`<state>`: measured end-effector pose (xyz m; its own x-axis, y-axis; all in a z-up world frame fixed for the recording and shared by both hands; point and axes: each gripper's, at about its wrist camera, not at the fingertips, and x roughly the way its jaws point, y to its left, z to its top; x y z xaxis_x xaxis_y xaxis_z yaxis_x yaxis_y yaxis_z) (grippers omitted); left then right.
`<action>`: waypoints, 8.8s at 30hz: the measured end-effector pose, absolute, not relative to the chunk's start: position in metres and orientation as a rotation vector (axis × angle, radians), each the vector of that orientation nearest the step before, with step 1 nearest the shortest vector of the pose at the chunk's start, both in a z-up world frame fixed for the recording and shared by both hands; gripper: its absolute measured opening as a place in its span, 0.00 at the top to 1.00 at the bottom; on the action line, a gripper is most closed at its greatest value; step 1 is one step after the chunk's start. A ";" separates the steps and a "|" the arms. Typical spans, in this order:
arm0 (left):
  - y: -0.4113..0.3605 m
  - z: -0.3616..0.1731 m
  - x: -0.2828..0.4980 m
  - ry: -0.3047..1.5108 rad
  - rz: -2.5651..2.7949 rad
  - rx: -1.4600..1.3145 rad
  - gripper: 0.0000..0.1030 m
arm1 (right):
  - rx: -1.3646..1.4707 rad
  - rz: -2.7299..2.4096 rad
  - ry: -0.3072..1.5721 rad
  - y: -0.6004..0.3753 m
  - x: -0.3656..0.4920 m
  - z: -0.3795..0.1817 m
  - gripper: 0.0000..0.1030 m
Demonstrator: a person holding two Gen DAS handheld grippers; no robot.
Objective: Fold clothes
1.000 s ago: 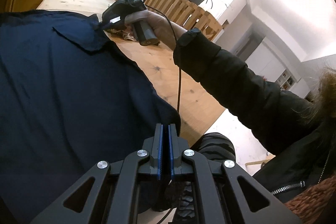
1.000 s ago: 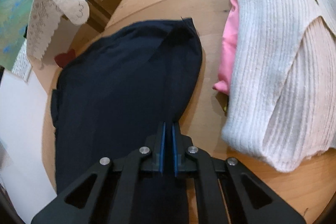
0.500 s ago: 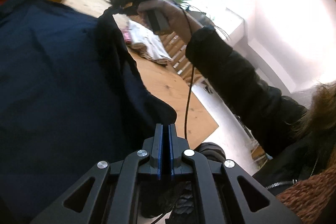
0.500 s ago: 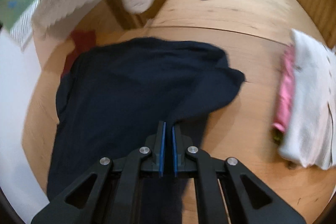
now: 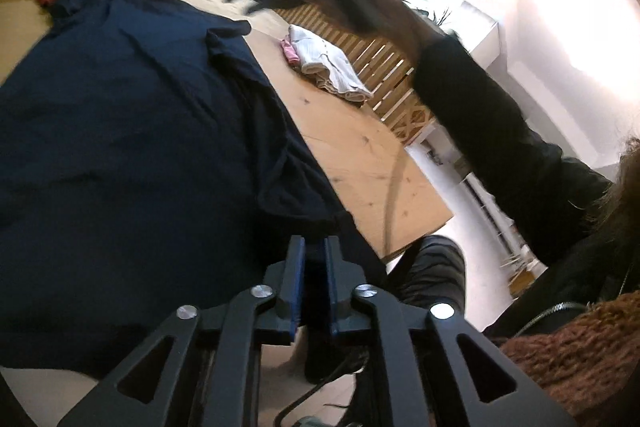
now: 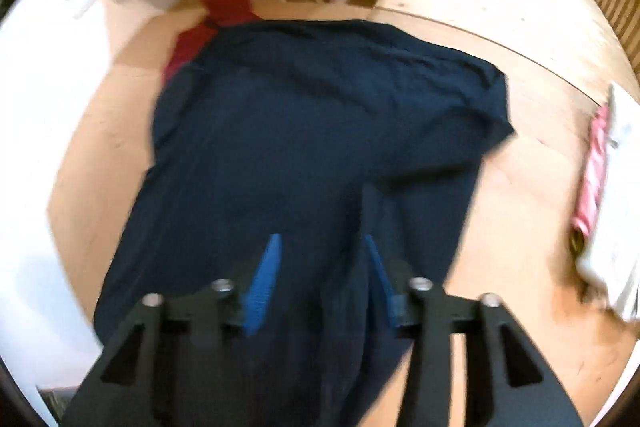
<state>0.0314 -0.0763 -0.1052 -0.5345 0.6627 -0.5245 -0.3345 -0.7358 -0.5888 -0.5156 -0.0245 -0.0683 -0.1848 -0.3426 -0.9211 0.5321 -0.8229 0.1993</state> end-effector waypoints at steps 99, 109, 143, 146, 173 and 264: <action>-0.093 -0.091 0.053 -0.243 2.327 -1.150 0.75 | 1.290 -1.611 0.279 0.003 -0.196 -0.136 0.92; -0.097 -0.083 0.057 -0.215 2.352 -1.136 0.75 | 1.419 -1.535 0.119 0.028 -0.192 -0.132 0.70; -0.017 -0.083 0.030 -0.025 2.152 -1.194 0.72 | 1.418 -1.730 0.178 0.074 -0.170 -0.202 0.91; -0.022 -0.083 0.029 -0.028 2.162 -1.197 0.72 | 1.407 -1.670 0.135 0.070 -0.161 -0.197 0.91; -0.032 -0.086 0.038 -0.045 2.174 -1.196 0.72 | 1.444 -1.782 0.119 0.066 -0.165 -0.219 0.95; -0.069 -0.166 0.066 -0.365 2.169 -1.424 0.92 | 1.311 -1.845 0.522 0.010 -0.230 -0.170 0.65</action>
